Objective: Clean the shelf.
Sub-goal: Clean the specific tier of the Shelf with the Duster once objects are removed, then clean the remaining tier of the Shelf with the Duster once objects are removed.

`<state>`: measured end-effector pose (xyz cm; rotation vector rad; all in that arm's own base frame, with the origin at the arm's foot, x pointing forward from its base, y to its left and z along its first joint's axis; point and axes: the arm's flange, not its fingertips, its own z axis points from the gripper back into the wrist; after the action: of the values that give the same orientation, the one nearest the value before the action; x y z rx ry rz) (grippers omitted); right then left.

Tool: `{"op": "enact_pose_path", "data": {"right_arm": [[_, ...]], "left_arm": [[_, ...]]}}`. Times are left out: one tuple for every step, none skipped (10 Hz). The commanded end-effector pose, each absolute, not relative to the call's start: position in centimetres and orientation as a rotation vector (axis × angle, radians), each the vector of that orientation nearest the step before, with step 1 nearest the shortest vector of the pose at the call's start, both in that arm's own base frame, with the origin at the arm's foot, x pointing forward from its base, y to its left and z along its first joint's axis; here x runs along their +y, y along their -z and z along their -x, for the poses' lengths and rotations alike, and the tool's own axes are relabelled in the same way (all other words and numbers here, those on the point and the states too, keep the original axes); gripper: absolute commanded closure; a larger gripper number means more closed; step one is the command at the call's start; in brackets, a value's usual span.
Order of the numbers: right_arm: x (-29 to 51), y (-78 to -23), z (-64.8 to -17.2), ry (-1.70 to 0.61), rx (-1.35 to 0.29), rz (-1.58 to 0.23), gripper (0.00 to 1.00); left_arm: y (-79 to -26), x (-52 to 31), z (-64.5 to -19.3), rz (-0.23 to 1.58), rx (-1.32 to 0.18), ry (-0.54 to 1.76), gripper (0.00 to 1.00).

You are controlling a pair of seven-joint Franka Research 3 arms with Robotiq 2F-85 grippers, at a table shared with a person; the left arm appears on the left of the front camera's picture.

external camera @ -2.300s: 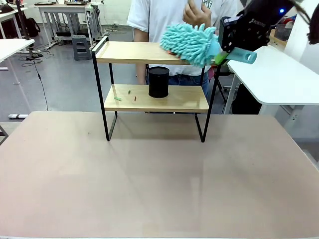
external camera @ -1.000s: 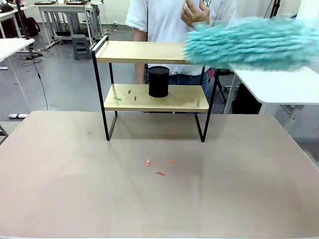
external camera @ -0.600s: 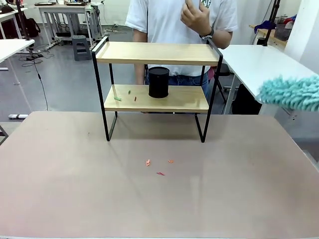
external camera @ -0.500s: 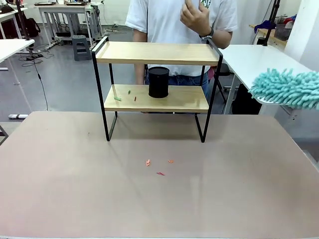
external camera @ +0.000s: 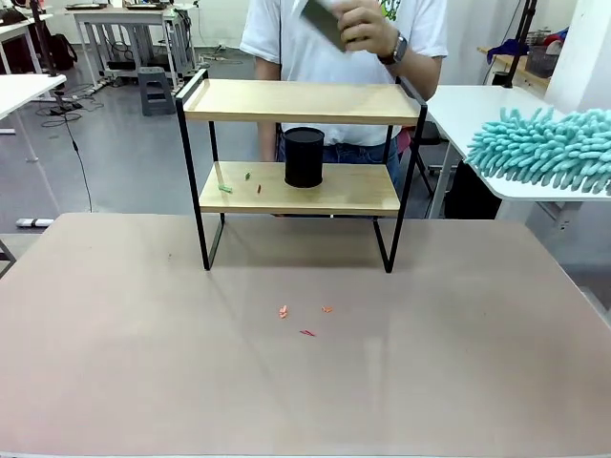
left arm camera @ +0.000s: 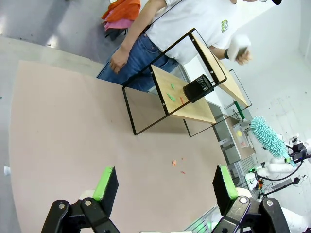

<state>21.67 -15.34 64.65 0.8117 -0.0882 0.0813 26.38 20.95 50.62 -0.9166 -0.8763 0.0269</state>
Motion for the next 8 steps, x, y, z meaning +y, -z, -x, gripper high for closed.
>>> {"op": "enact_pose_path", "data": {"right_arm": [[-15.60, -64.60, -21.85, -0.102, -0.101, -0.832, 0.88], [-15.60, -64.60, -21.85, -0.102, -0.101, -0.832, 0.88], [-15.60, -64.60, -21.85, -0.102, -0.101, -0.832, 0.88], [-15.60, -64.60, -21.85, -0.102, -0.101, -0.832, 0.88], [-15.60, -64.60, -21.85, -0.102, -0.101, -0.832, 0.88], [-15.60, -64.60, -21.85, -0.102, -0.101, -0.832, 0.88], [-15.60, -64.60, -21.85, -0.102, -0.101, -0.832, 0.88], [-15.60, -64.60, -21.85, -0.102, -0.101, -0.832, 0.88]], "left_arm": [[-50.59, 20.77, -26.51, 0.920, -0.903, -0.011, 0.00], [-50.59, 20.77, -26.51, 0.920, -0.903, -0.011, 0.00], [-50.59, 20.77, -26.51, 0.920, -0.903, -0.011, 0.00], [-50.59, 20.77, -26.51, 0.920, -0.903, -0.011, 0.00], [-50.59, 20.77, -26.51, 0.920, -0.903, -0.011, 0.00], [-50.59, 20.77, -26.51, 0.920, -0.903, -0.011, 0.00], [-50.59, 20.77, -26.51, 0.920, -0.903, -0.011, 0.00], [-50.59, 20.77, -26.51, 0.920, -0.903, -0.011, 0.00]]}}
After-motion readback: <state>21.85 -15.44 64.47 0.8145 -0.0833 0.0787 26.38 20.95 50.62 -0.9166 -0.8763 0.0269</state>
